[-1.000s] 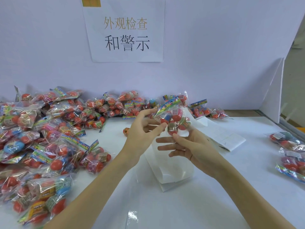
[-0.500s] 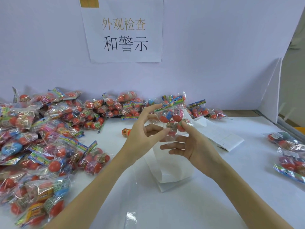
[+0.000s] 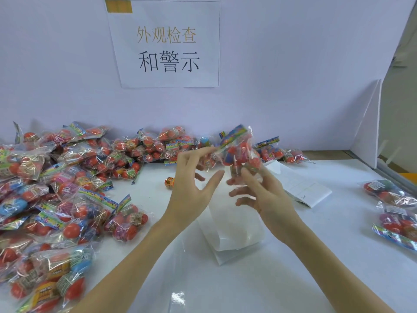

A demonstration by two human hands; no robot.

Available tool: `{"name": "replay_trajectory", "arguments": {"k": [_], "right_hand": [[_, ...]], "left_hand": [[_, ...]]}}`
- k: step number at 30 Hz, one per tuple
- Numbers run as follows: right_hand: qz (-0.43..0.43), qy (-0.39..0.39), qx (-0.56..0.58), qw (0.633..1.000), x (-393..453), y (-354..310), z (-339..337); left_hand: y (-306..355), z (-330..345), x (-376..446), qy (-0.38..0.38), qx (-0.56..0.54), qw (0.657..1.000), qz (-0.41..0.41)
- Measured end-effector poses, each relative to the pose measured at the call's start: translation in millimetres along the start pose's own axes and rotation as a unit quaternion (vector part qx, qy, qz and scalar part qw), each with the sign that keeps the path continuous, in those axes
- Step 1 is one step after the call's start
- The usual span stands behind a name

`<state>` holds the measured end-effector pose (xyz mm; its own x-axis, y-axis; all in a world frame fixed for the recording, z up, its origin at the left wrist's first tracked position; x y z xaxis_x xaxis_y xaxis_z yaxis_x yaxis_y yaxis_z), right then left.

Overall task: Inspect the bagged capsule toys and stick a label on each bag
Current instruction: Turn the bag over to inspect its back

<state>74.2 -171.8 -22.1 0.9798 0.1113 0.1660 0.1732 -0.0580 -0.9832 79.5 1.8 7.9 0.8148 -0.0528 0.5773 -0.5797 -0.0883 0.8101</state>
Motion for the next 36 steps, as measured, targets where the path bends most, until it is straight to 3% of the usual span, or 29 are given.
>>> {"name": "replay_trajectory", "arguments": {"k": [3,6,9,11,13,17,22,25,28,31,36], "right_hand": [[-0.129,0.082,-0.260,0.953,-3,-9,-5],[-0.172,0.056,-0.345,0.921,-4,-9,3],[-0.154,0.048,-0.284,0.945,-5,-8,2],[-0.099,0.042,-0.141,0.984,-3,-4,0],[-0.048,0.033,-0.055,0.997,-2,0,-1],[-0.034,0.045,-0.102,0.993,0,1,-4],[-0.020,0.025,-0.057,0.998,2,6,-4],[-0.036,0.034,-0.088,0.995,2,5,-7],[-0.062,0.110,-0.151,0.980,2,1,-21],[-0.070,0.175,-0.266,0.945,0,-4,-34],[0.025,0.054,-0.315,0.947,3,13,-20]], "left_hand": [[-10,16,-2,-0.060,-0.179,0.973,-0.134],[-20,21,-6,-0.033,-0.252,0.947,-0.198],[-29,14,-8,0.033,-0.265,0.940,-0.214],[-32,11,-7,0.044,-0.319,0.917,-0.234],[-28,11,-5,0.033,-0.345,0.907,-0.238],[-21,11,-4,-0.003,-0.313,0.924,-0.219],[-18,6,0,0.010,-0.250,0.954,-0.165],[-15,3,0,0.005,-0.219,0.968,-0.120],[-10,-8,4,0.028,-0.158,0.984,-0.072],[-12,-22,7,0.086,-0.107,0.987,-0.084],[-20,-22,3,0.097,-0.012,0.984,-0.146]]}}
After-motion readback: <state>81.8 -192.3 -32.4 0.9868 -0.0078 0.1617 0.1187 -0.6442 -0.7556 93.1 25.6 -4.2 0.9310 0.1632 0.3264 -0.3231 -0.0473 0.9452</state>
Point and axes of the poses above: each hand's wrist, its own x-axis towards the middle knuckle, its own z-axis out of the palm, y = z × x, the point moved 7 cm from there along x, towards the middle knuckle, and after that the axes turned 14 degrees about -x, right-handed, at the moved point
